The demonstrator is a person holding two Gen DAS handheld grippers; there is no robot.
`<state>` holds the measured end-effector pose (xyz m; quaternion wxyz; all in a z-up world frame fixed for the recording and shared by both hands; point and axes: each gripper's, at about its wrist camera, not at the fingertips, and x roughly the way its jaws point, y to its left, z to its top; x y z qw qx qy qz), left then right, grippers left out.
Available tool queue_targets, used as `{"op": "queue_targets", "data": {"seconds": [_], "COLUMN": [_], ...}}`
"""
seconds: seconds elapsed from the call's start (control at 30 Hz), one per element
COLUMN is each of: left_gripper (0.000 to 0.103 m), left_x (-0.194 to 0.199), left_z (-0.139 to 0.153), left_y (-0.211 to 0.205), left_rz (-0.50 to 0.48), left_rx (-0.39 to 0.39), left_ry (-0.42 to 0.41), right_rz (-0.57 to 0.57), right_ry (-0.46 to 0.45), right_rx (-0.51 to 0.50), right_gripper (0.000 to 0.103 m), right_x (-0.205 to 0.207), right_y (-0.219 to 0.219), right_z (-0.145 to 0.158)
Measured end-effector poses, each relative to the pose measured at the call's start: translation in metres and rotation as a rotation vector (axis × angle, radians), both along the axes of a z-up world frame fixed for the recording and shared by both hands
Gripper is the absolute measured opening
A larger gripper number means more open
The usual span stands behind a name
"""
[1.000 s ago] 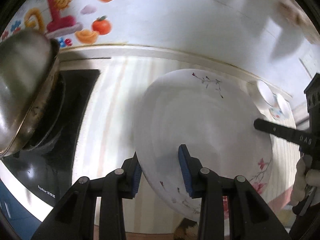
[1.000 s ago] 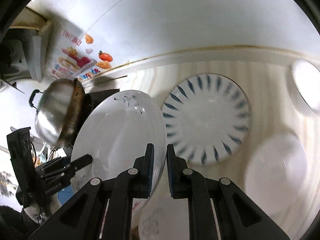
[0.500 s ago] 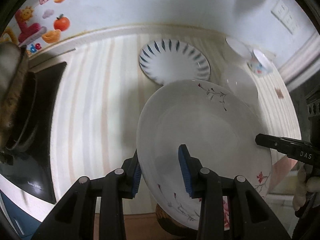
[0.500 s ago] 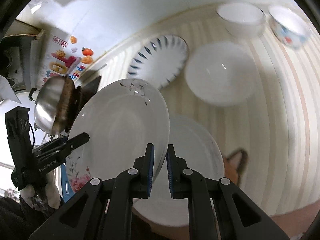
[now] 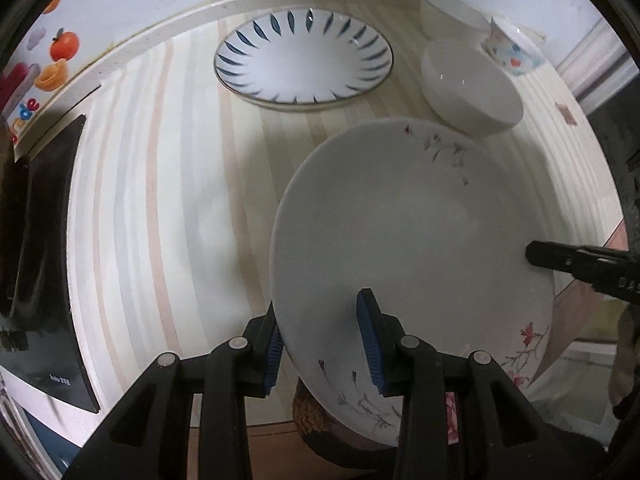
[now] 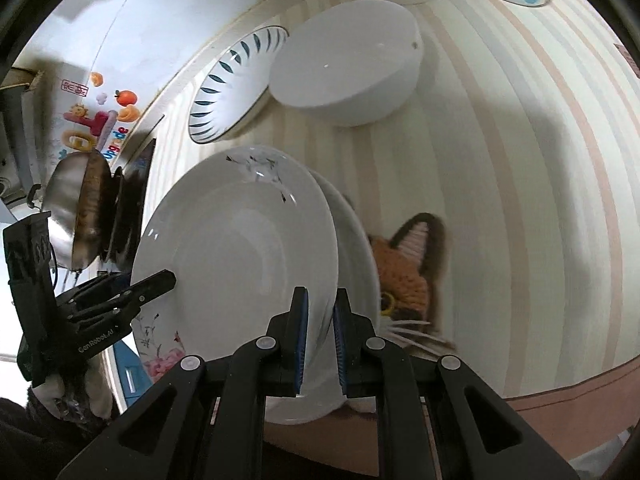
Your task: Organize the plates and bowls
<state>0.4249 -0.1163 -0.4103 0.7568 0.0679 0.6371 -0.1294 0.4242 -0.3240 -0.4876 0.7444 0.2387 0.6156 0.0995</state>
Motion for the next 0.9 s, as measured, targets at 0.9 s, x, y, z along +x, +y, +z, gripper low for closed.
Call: {"op": "queue_targets", "data": {"seconds": [0.9], "left_gripper": [0.032], "left_x": [0.01], "left_z": [0.001], "left_y": [0.012], "left_rz": [0.003], "left_rx": [0.037], "left_ry": [0.079], "right_rz": [0.112], "right_ry": [0.188], "right_rx": [-0.147], "right_gripper": [0.029], "right_x": [0.015], "right_y": [0.021], "right_z": [0.007]}}
